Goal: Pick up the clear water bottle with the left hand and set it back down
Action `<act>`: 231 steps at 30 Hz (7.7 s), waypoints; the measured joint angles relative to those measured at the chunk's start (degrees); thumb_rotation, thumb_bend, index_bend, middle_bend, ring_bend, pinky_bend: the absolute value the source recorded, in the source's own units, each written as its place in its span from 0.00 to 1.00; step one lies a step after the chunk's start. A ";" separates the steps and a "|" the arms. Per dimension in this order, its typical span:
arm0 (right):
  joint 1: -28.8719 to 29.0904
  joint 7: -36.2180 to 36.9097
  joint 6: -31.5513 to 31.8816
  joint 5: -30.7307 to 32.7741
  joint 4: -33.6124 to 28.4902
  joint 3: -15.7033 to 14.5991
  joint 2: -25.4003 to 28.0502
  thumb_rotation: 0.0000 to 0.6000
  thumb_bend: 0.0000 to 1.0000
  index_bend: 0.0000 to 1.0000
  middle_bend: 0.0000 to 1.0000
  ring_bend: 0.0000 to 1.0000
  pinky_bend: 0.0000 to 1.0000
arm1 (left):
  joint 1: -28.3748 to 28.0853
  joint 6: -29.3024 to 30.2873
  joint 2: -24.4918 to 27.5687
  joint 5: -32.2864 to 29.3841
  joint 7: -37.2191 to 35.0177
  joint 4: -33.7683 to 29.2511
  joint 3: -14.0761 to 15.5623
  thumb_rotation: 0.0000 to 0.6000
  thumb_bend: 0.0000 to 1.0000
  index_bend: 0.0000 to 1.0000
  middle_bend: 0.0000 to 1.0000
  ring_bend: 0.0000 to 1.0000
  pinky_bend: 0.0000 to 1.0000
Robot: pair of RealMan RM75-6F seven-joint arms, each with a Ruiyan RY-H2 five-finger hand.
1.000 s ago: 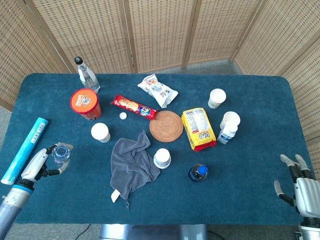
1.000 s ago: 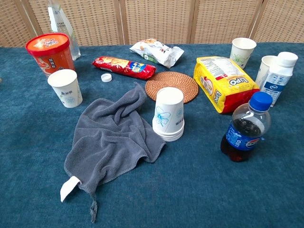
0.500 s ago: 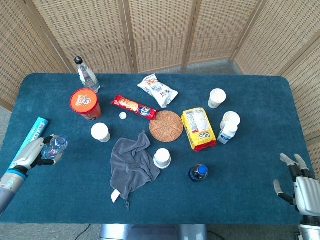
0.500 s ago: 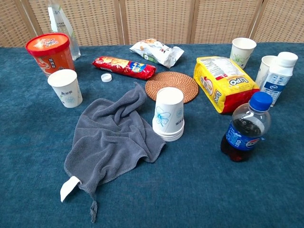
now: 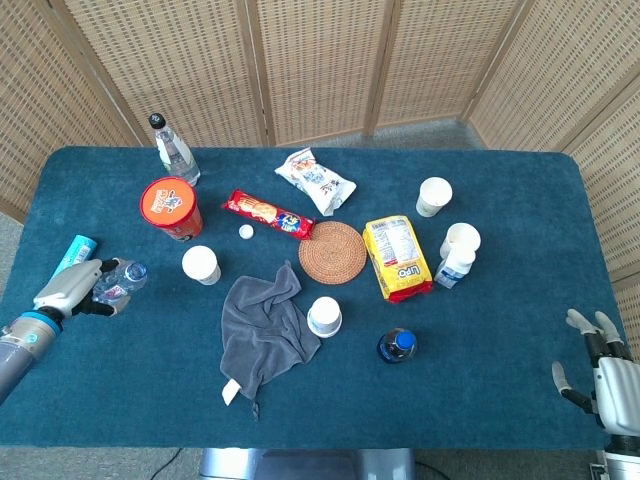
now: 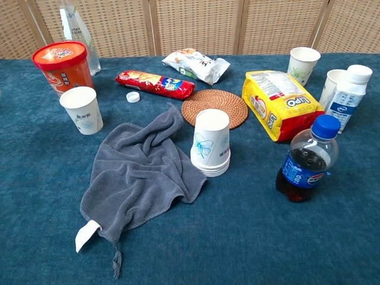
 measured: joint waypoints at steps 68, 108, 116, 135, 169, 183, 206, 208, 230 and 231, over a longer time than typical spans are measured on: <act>-1.58 3.22 1.46 0.88 2.37 0.52 -0.26 1.00 0.45 0.03 0.24 0.01 0.23 | -26.72 -13.25 1.81 -28.37 20.45 4.49 13.79 1.00 0.50 0.36 0.33 0.36 0.46; -3.22 6.11 3.36 1.09 4.55 0.79 -1.18 1.00 0.45 0.00 0.24 0.01 0.23 | -41.65 -11.87 -3.93 -41.74 30.06 6.87 25.60 1.00 0.51 0.36 0.33 0.36 0.46; -3.36 6.29 3.41 1.24 4.64 0.91 -1.22 1.00 0.45 0.00 0.24 0.01 0.23 | -44.57 -12.21 -5.79 -44.66 31.09 7.92 27.59 1.00 0.51 0.36 0.33 0.36 0.46; -3.78 7.30 3.79 1.60 5.66 1.28 -2.00 1.00 0.45 0.00 0.24 0.01 0.23 | -50.93 -12.17 -8.27 -48.83 33.74 8.31 33.16 1.00 0.51 0.36 0.33 0.36 0.46; -4.16 8.97 2.87 2.73 7.57 1.60 -2.92 1.00 0.45 0.00 0.24 0.01 0.23 | -61.20 -10.59 -14.66 -58.40 39.63 9.25 42.41 1.00 0.52 0.37 0.34 0.36 0.46; -4.21 9.75 2.32 3.42 8.34 1.92 -3.23 1.00 0.45 0.00 0.24 0.01 0.23 | -64.49 -13.06 -16.88 -59.84 39.73 10.40 45.16 1.00 0.52 0.38 0.34 0.36 0.46; -4.15 10.01 1.92 3.63 8.47 2.19 -3.22 1.00 0.45 0.00 0.24 0.01 0.23 | -70.54 -17.21 -21.09 -60.54 35.51 11.44 52.18 1.00 0.53 0.42 0.35 0.37 0.46; -4.18 10.04 1.90 3.70 8.46 2.22 -3.19 1.00 0.45 0.00 0.24 0.01 0.23 | -70.95 -17.49 -21.58 -60.43 34.79 11.69 52.66 1.00 0.53 0.42 0.35 0.37 0.46; -4.38 10.31 1.92 3.65 8.70 2.19 -3.14 1.00 0.45 0.00 0.24 0.00 0.23 | -69.67 -15.18 -20.50 -55.49 24.95 10.32 53.10 1.00 0.53 0.39 0.34 0.37 0.46; -4.38 10.37 1.90 3.64 8.72 2.17 -3.15 1.00 0.45 0.00 0.24 0.00 0.23 | -69.14 -14.94 -20.02 -54.96 24.45 10.11 52.68 1.00 0.53 0.39 0.34 0.37 0.46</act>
